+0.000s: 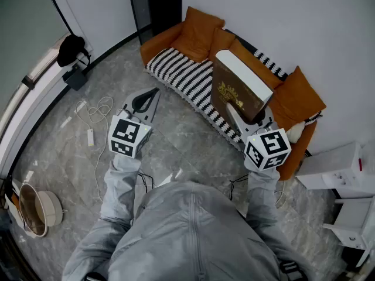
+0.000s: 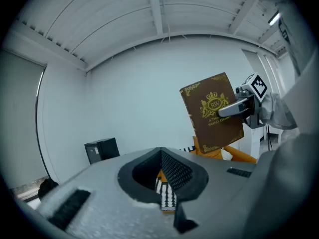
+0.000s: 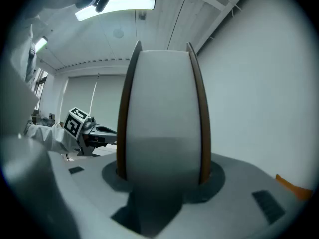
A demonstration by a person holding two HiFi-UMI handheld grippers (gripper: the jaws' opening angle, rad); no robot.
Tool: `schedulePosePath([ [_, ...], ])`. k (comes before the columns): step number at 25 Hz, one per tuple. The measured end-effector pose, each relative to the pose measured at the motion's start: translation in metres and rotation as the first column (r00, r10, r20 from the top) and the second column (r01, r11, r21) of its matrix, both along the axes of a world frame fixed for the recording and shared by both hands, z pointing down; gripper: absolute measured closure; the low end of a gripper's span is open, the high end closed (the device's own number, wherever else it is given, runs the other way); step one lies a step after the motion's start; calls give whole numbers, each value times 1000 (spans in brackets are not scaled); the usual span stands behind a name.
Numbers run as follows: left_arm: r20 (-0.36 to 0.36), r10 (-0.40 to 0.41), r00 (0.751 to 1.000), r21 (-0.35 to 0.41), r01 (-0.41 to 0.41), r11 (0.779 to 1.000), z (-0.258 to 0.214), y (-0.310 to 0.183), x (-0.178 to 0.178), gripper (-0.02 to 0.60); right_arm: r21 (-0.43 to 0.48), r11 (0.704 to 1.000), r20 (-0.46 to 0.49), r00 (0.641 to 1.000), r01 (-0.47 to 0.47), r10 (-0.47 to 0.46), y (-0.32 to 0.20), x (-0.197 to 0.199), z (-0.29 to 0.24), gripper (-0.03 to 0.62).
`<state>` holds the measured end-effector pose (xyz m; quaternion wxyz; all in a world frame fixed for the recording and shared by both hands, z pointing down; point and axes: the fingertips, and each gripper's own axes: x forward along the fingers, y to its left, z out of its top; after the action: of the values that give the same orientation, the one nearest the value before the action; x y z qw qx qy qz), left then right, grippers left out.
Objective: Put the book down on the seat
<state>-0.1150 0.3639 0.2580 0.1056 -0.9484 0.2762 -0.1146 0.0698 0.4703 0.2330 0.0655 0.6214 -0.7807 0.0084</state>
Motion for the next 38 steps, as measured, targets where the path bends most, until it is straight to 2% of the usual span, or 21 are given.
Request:
schedulePosePath([
  [5, 6, 1, 1000, -8, 0, 1000, 4, -5, 1, 557, -5, 1000, 8, 1000, -1, 1, -4, 1, 3, 362],
  [10, 13, 8, 1000, -15, -8, 1000, 10, -6, 7, 557, -2, 1000, 62, 998, 14, -14, -5, 4, 5, 361],
  [15, 13, -14, 1000, -7, 14, 1000, 10, -10, 18, 557, 0, 1000, 34, 999, 15, -15, -10, 21, 6, 361],
  [21, 2, -47, 999, -3, 47, 999, 13, -14, 14, 557, -1, 1000, 39, 999, 25, -25, -15, 27, 12, 361],
  [27, 18, -62, 998, -18, 62, 998, 21, -22, 31, 557, -36, 999, 63, 998, 29, -27, -27, 48, 24, 361],
  [33, 22, -45, 999, -33, 46, 998, 30, -52, 38, 557, -40, 999, 88, 996, 23, -19, -59, 53, 31, 361],
  [38, 12, -62, 998, -43, 63, 997, 37, -121, 36, 557, -37, 999, 85, 996, 40, -36, -116, 50, 40, 360],
])
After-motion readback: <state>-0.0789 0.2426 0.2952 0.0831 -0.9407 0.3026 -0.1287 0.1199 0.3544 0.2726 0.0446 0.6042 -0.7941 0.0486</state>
